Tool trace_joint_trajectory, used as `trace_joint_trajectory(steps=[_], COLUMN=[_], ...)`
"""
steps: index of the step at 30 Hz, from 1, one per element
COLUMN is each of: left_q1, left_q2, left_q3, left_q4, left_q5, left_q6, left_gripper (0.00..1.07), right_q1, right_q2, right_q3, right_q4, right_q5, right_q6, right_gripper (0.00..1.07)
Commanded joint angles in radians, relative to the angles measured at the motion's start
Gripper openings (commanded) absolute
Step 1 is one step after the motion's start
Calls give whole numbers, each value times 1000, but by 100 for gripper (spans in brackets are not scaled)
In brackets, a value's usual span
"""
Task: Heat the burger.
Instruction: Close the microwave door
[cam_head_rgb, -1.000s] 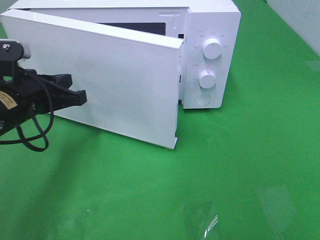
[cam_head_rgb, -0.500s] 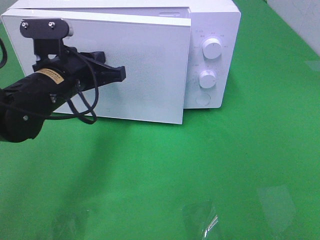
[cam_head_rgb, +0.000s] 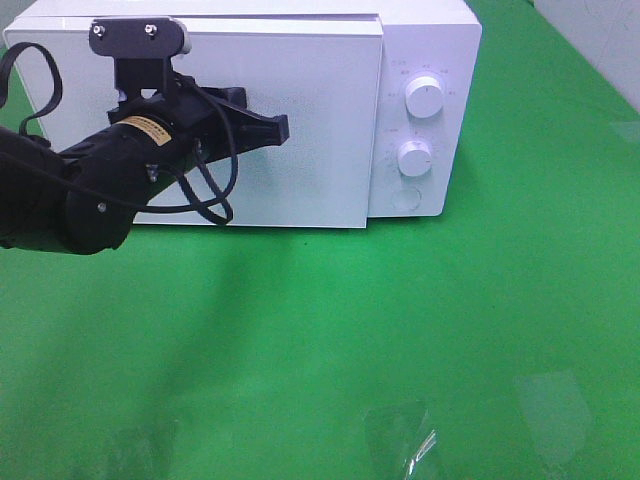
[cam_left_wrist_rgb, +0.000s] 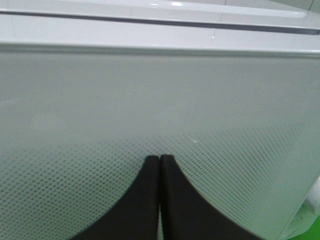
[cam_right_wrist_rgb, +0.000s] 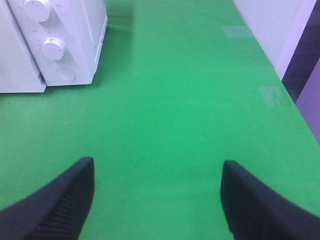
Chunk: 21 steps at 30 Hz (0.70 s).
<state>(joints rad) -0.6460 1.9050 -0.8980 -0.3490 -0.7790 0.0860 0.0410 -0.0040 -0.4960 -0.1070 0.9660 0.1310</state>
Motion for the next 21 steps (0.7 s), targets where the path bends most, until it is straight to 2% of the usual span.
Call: trace_joint_trajectory(steps=[1, 9, 17, 19, 21], left_q1=[9, 9, 4, -4, -51], left_q2=[11, 51, 83, 78, 58], left_q3=[-47, -130, -163, -163, -145], left_q4=[-34, -35, -35, -34, -36], left_q5=[-27, -3, 7, 11, 30], left_q6=[0, 0, -1, 0, 22], left_gripper=[0, 0, 0, 0, 0], right_q1=[-5, -5, -5, -5, -5], right_q2=[-27, -27, -27, -27, -27], right_q3=[4, 4, 4, 4, 4], right_q4=[0, 0, 0, 0, 0], right_q5=[-5, -5, -5, -5, -5], right_q6=[1, 1, 2, 2, 2], right_gripper=[68, 68, 68, 68, 68])
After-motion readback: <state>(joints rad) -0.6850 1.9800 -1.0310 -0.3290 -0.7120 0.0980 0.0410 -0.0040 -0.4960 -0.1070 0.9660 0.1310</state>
